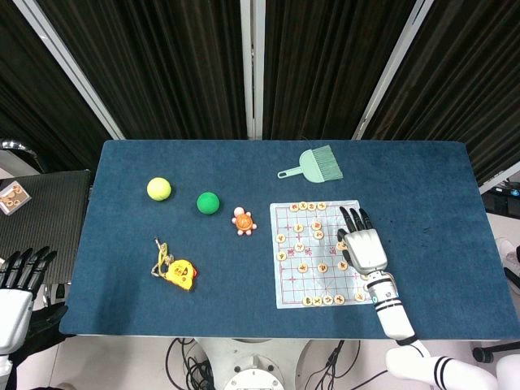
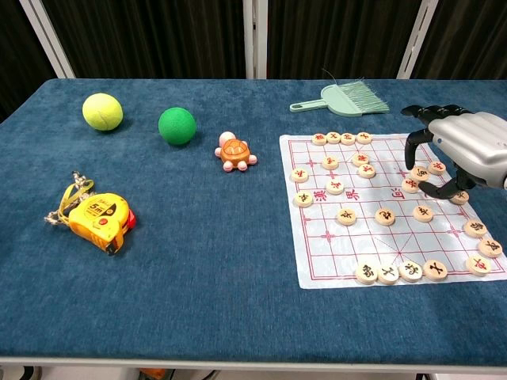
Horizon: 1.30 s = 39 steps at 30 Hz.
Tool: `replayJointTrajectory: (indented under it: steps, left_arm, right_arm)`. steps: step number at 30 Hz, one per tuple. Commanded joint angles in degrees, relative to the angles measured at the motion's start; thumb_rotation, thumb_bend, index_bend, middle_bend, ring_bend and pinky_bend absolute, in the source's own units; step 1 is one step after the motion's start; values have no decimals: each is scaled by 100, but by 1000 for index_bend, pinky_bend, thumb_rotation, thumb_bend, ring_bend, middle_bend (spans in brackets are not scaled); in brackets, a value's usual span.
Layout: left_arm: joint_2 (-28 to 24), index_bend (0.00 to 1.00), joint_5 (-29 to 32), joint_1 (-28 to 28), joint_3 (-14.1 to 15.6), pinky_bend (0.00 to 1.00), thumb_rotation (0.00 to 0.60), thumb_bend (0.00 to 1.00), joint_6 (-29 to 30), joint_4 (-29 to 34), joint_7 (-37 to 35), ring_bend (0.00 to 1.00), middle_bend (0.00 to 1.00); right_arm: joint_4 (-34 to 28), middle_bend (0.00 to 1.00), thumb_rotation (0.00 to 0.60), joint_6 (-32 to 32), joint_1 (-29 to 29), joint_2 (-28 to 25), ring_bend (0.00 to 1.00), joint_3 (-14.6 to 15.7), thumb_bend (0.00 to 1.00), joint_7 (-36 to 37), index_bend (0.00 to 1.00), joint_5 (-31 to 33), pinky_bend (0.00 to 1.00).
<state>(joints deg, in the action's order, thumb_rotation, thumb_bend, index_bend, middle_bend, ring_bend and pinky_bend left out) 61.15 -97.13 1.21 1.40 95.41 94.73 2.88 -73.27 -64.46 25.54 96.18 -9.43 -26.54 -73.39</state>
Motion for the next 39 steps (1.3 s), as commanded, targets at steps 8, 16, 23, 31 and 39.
replayJointTrajectory:
  steps: [8,16,23,31,39]
  left_arm:
    - [24,91,70,6,-36,0,600,130,12,-83,-82,0,61]
    - [21,91,113,26,-45,0,600,130,19,-106,-86,0,61]
    - [-6,91,85,39,-51,0,600,130,67,-84,-82,0,61]
    - [-41,91,79,33,-47,0,600,130,39,-12,-24,0,61]
    - [-64,91,98,-113,-101,0,600,129,-162,76,40,0,61]
  right_arm:
    - [128,13,600,39,39,79,0,51,250,-12,511,126,0]
    - [155,0,600,91,79,109,0,66,249,50,351,202,0]
    - [30,0,600,-107,26,-52,0,100,248,373,283,10,0]
    - [-978,0,600,-1611,-902,-1532,0,491,222,1287,2,-850,0]
    - [-738,0,600,-2886,-2106,-2462,0,914,204,2623,0,-1073,0]
